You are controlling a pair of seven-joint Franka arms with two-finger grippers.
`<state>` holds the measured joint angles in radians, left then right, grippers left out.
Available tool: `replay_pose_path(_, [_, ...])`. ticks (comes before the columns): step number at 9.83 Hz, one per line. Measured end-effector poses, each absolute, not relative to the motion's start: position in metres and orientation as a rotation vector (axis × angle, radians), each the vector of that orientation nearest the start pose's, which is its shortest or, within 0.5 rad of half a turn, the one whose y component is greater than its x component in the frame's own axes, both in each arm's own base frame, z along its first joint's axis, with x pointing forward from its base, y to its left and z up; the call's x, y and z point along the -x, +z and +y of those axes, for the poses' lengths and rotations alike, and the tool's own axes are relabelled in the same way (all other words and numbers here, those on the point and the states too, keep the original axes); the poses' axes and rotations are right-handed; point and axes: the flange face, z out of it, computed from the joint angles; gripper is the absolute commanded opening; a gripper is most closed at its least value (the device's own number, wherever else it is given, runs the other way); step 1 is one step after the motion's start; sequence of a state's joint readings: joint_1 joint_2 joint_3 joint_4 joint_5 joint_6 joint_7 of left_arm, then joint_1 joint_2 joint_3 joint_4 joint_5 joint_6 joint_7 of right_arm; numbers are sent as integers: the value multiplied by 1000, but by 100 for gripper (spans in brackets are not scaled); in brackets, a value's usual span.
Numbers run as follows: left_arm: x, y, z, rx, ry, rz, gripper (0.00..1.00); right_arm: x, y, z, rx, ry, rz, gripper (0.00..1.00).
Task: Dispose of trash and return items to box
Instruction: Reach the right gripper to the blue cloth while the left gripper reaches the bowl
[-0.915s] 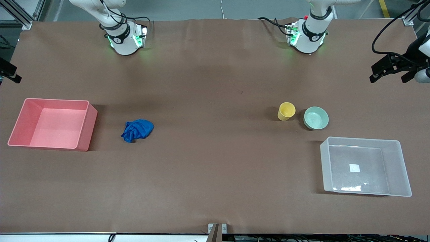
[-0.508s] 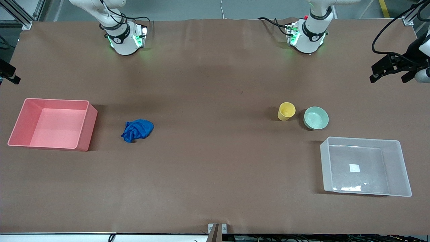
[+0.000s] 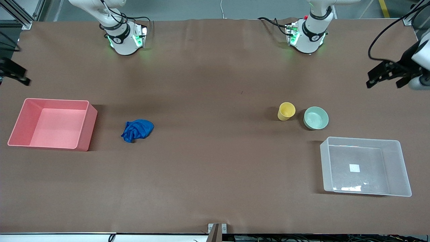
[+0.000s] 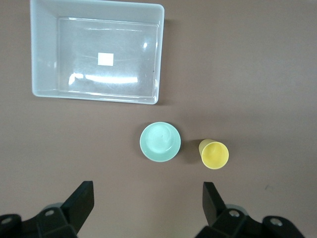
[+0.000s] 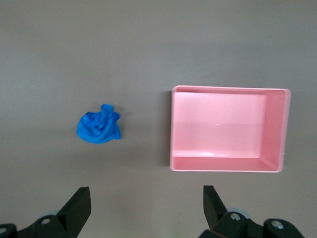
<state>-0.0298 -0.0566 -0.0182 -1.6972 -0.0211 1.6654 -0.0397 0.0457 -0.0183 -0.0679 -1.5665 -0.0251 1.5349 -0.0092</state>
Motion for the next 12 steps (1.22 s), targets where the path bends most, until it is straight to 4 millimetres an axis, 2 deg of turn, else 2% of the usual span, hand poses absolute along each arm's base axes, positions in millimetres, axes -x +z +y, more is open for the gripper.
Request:
replay_pose_path(1, [-548, 568, -28, 3162, -33, 7, 100, -564, 591, 27, 3172, 64, 2, 100])
replay_pose_path(2, [-549, 527, -28, 3162, -44, 3, 100, -582, 538, 55, 3179, 84, -10, 100])
replay_pose_path(3, [-546, 486, -27, 3161, -56, 2, 100, -597, 481, 68, 3184, 85, 2, 100])
replay_pose_path(4, [-539, 445, -26, 3160, -78, 7, 100, -602, 420, 79, 3187, 86, 9, 100])
replay_pose_path(5, [-528, 405, -25, 3158, -106, 24, 100, -599, 361, 88, 3190, 91, 15, 100])
replay_pose_path(6, [-516, 368, -24, 3156, -129, 34, 100, -590, 310, 96, 3191, 84, 16, 100])
replay_pose_path(7, [-506, 335, -22, 3154, -156, 42, 100, -578, 270, 103, 3189, 53, 7, 100])
replay_pose_path(9, [-500, 277, -11, 3151, -161, 15, 100, -560, 217, 107, 3178, -26, 14, 100])
replay_pose_path(11, [-498, 234, 1, 3151, -103, 12, 97, -555, 194, 106, 3175, -47, 55, 100])
replay_pose_path(12, [-497, 217, 5, 3151, -87, 3, 66, -555, 188, 106, 3175, -53, 66, 99])
